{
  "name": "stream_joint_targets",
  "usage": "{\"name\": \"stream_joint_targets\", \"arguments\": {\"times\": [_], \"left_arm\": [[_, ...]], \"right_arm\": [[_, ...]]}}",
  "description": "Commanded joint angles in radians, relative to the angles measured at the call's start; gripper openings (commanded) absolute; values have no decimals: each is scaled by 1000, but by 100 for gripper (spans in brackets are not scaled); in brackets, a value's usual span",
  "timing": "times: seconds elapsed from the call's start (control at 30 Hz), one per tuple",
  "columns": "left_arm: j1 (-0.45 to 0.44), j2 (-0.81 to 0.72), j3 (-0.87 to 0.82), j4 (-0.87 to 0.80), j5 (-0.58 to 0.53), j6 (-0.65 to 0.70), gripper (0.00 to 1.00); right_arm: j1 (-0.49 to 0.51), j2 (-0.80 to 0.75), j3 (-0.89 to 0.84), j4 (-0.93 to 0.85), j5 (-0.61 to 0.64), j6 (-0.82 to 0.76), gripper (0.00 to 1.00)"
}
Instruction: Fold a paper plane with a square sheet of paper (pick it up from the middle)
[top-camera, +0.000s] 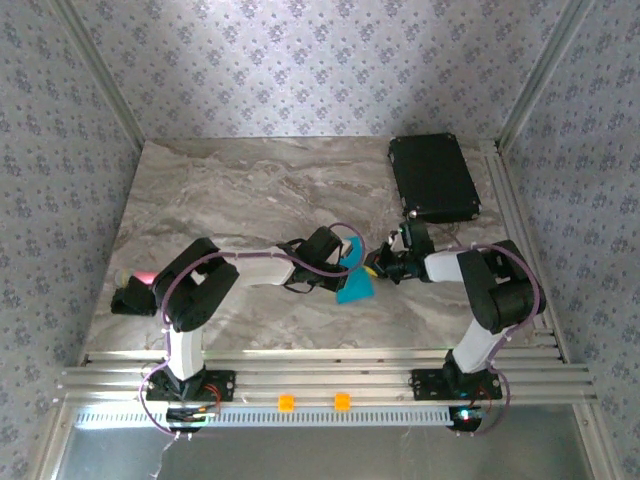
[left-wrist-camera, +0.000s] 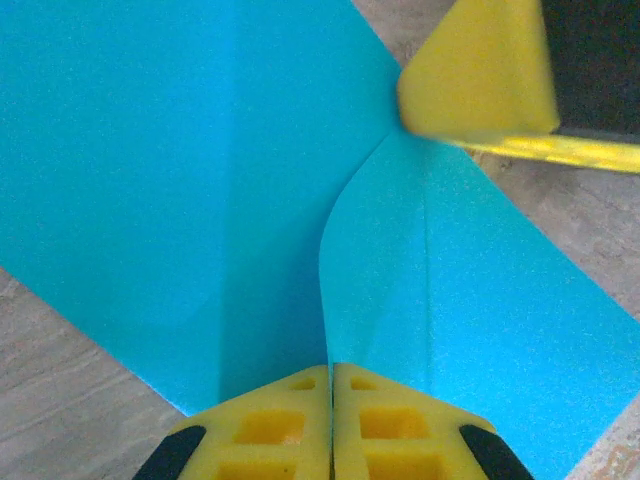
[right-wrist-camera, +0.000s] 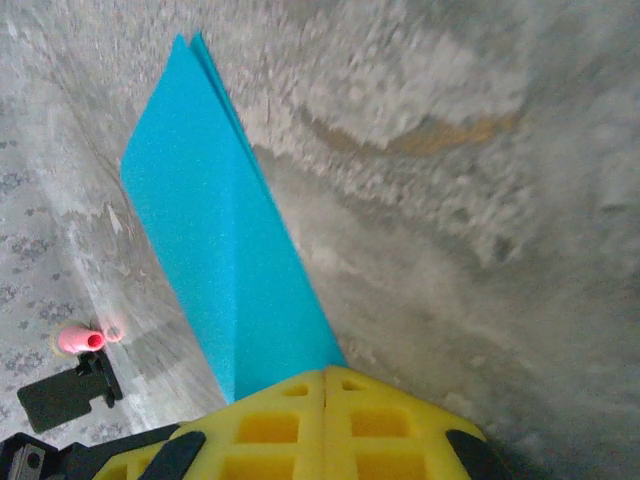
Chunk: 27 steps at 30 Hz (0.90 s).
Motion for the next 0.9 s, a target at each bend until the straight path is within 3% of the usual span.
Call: {"name": "stream_joint_targets", "arguments": {"times": [0.0,0.23,0.47,0.67,0.87], "left_arm": [[6,40,-19,-115,-18,19,7],[6,44,-9,-121,-17,24,8],[6,45,-1,-122,-18,25,7],[5,41,7,-125,-17,24,8],[8,12,34,-153,-20,6,15]], "right_arm": [[-26,-5,19,-75,45,-31,1],[29,-108,57,-162,68,-79,3],[106,-23,78,-138,69,-42,2],[103,6,18,-151,122,-28,0],[120,11,-14,-144,141,-12,0]]}}
